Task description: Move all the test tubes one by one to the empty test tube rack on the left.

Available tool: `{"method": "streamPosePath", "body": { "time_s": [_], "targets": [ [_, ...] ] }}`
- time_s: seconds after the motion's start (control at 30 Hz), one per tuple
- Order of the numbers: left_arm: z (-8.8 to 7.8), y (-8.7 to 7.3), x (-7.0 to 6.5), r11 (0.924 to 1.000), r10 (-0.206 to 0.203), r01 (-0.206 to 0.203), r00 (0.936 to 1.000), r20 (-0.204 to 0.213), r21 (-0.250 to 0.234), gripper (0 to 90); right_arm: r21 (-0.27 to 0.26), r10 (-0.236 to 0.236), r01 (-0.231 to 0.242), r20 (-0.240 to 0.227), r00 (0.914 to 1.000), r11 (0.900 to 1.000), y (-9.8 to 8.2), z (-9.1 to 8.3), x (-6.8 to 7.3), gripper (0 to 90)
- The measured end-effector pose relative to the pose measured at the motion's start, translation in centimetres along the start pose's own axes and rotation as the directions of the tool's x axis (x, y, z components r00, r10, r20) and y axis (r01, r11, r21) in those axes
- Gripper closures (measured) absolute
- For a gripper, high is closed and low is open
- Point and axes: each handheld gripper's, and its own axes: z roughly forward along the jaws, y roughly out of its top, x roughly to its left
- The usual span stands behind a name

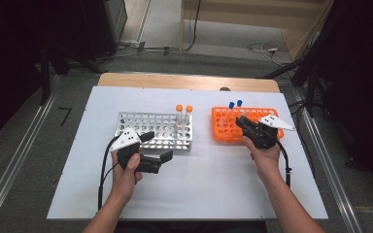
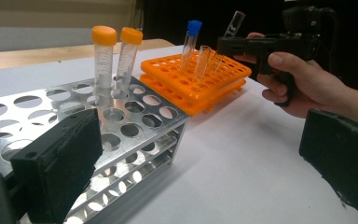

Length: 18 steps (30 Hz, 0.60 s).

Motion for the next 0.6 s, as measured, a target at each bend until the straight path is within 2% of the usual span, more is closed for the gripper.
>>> {"method": "streamPosePath", "body": {
  "time_s": [0.27,0.6],
  "targets": [
    [0.0,0.2,-0.2,1.0,0.004,-0.004,0.9999,0.009,-0.006,0.0,-0.01,-0.013,0.013,-0.048,0.9988,1.0,0.2,-2.0,1.0,74.2],
    [0.0,0.2,-0.5,0.9999,0.012,-0.012,0.9998,0.014,-0.004,0.0,-0.012,-0.015,0.014,-0.127,0.9918,1.0,-0.7,-3.7,3.3,74.2]
  ]
}}
